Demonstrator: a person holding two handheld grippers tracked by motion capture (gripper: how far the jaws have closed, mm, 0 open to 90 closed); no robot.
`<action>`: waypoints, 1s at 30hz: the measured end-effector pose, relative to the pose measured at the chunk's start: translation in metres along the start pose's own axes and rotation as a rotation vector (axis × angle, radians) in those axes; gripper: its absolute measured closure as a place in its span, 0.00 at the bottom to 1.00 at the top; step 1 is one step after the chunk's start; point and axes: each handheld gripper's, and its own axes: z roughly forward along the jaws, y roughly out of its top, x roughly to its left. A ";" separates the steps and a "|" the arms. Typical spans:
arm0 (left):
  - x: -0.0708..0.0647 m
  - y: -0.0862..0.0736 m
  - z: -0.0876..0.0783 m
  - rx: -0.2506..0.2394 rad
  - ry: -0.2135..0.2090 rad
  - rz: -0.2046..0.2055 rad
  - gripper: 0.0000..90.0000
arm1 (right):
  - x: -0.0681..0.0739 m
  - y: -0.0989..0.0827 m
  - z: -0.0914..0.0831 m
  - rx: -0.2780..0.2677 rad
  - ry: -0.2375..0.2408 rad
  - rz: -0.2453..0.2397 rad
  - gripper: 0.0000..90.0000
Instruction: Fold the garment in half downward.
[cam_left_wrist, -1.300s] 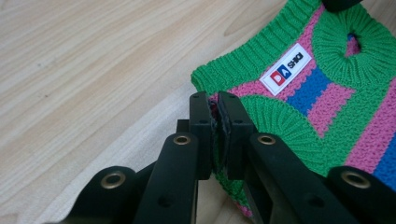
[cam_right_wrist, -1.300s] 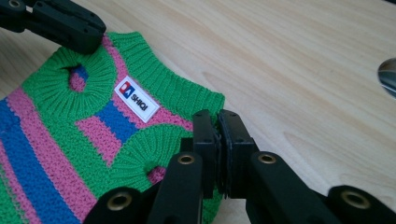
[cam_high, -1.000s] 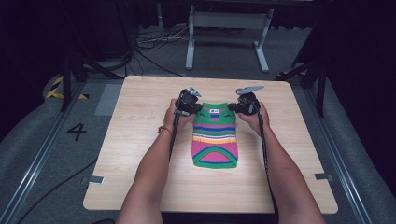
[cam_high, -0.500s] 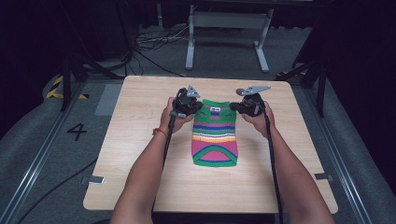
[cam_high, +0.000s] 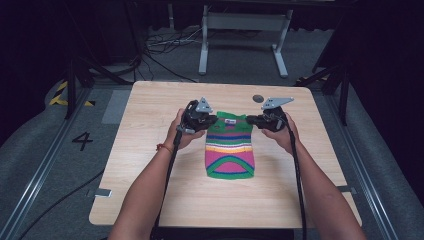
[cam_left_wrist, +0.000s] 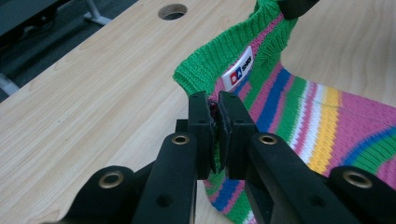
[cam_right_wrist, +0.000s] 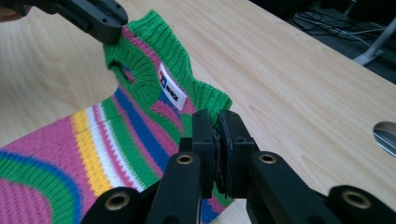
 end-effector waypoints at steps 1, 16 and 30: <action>-0.002 -0.001 -0.001 -0.006 -0.012 -0.001 0.94 | 0.002 -0.001 -0.001 0.001 0.003 -0.005 0.95; -0.017 -0.018 -0.018 0.012 -0.061 0.071 0.93 | 0.022 -0.011 -0.016 0.010 0.068 -0.056 0.95; -0.044 -0.035 -0.029 0.034 -0.081 0.138 0.94 | 0.052 -0.020 -0.025 0.055 0.145 -0.144 0.95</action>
